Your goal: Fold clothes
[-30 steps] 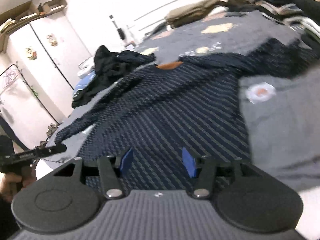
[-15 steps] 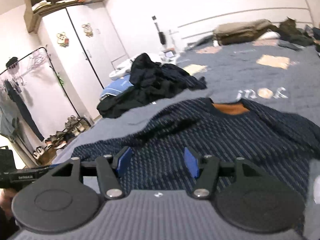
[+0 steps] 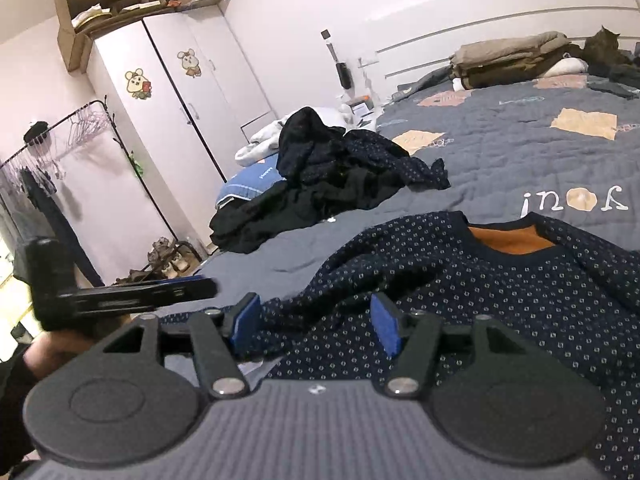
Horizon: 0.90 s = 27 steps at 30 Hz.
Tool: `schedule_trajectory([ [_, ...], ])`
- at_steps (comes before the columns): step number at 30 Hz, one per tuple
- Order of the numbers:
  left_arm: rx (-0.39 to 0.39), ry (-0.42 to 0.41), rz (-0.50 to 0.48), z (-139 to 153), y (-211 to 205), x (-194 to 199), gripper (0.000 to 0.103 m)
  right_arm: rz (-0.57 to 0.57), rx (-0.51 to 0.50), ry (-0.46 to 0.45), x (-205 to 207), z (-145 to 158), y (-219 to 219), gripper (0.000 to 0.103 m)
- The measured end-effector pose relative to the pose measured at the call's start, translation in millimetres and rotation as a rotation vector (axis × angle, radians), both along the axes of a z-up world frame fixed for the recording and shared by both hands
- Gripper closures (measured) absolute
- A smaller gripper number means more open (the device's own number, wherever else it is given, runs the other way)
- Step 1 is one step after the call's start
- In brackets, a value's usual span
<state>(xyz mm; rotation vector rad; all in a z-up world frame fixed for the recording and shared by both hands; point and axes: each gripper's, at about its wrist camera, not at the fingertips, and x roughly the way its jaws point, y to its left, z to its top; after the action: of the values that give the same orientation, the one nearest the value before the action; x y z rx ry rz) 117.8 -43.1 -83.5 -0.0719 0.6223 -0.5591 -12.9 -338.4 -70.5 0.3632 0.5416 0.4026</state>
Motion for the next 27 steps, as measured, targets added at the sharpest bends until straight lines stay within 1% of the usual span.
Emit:
schedule_trajectory([
  [3,0.023,0.012,-0.016,-10,-8,31,0.043,-0.001,0.000,-0.007,4,0,-1,0.042],
  [5,0.037,0.026,-0.030,-17,-15,56,0.046,-0.009,-0.007,-0.007,9,-2,0,0.042],
  [6,0.045,0.032,-0.041,-19,-20,68,0.053,-0.013,-0.008,-0.008,11,-3,0,0.042],
  [7,0.052,0.037,-0.053,-22,-25,80,0.057,-0.019,-0.006,-0.008,14,-4,-1,0.042],
  [8,0.064,0.044,-0.067,-25,-30,92,0.058,-0.024,-0.003,-0.006,16,-5,-2,0.042],
  [10,0.093,0.067,-0.091,-35,-42,113,0.067,-0.030,0.002,-0.003,21,-8,-3,0.041],
  [13,0.127,0.092,-0.104,-52,-56,141,0.067,-0.040,0.007,-0.004,26,-11,-5,0.041],
  [18,0.167,0.145,-0.121,-79,-68,172,0.066,-0.057,0.003,-0.009,30,-16,-8,0.041],
  [19,0.167,0.159,-0.135,-83,-69,176,0.069,-0.060,0.006,-0.007,31,-17,-9,0.041],
  [20,0.173,0.165,-0.147,-86,-69,179,0.075,-0.064,0.011,-0.002,32,-19,-10,0.041],
  [21,0.180,0.169,-0.159,-87,-69,182,0.092,-0.068,0.013,0.002,32,-20,-11,0.041],
  [22,0.192,0.160,-0.164,-87,-69,186,0.095,-0.072,0.012,0.004,32,-22,-12,0.041],
  [25,0.207,0.128,-0.139,-82,-67,199,0.099,-0.082,0.009,0.010,32,-25,-14,0.041],
  [27,0.221,0.099,-0.119,-74,-68,210,0.099,-0.088,0.011,0.013,32,-26,-17,0.041],
])
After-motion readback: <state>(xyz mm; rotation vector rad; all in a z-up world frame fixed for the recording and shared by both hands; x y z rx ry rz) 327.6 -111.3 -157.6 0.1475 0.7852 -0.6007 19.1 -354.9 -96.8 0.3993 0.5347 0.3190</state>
